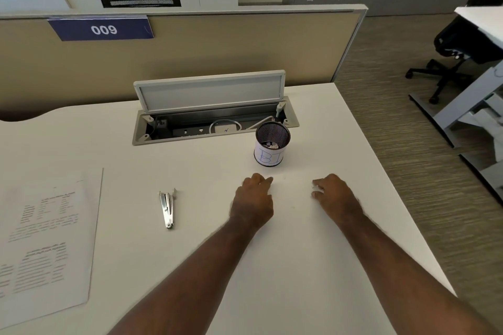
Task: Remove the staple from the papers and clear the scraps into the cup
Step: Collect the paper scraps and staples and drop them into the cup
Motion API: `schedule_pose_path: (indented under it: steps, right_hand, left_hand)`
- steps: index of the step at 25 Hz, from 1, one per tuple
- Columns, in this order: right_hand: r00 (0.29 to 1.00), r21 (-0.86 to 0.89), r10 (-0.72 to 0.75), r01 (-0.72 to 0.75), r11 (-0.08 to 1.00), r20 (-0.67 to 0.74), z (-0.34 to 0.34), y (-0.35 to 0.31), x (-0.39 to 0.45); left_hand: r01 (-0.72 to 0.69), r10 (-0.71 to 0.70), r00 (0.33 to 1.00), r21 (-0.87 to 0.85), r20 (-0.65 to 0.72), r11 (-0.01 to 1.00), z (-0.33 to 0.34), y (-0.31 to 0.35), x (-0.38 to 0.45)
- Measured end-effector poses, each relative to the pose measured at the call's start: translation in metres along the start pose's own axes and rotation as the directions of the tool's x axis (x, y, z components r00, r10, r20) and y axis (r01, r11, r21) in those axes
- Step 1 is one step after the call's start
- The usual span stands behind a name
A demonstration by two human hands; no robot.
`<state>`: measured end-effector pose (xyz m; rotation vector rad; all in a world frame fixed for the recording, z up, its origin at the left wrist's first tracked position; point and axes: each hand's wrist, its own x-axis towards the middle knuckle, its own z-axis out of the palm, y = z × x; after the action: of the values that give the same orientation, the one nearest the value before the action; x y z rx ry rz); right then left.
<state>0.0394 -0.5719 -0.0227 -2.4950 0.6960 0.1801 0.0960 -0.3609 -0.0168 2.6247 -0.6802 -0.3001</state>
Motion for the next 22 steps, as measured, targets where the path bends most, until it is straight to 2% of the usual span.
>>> schedule_pose_path:
  steps: [6,12,19,22]
  right_hand:
    - [0.998,-0.234,-0.024,0.009,0.972,-0.06,0.009,-0.011,0.0]
    - [0.995,-0.254,-0.049,0.024,0.967,-0.091,0.017,-0.009,0.001]
    - [0.99,-0.254,-0.073,0.039,0.966,-0.124,0.018,-0.009,-0.001]
    - [0.989,-0.27,-0.08,0.045,0.962,-0.122,0.018,-0.01,-0.001]
  left_hand:
    - [0.029,-0.034,0.996,0.063,0.084,0.998,0.007,0.024,0.037]
    - [0.086,-0.094,0.992,0.098,0.082,0.991,0.007,0.033,0.059]
    - [-0.024,0.006,0.998,0.277,0.065,0.961,0.007,0.035,0.066]
    - [-0.08,0.067,0.996,0.293,0.052,0.953,0.008,0.035,0.065]
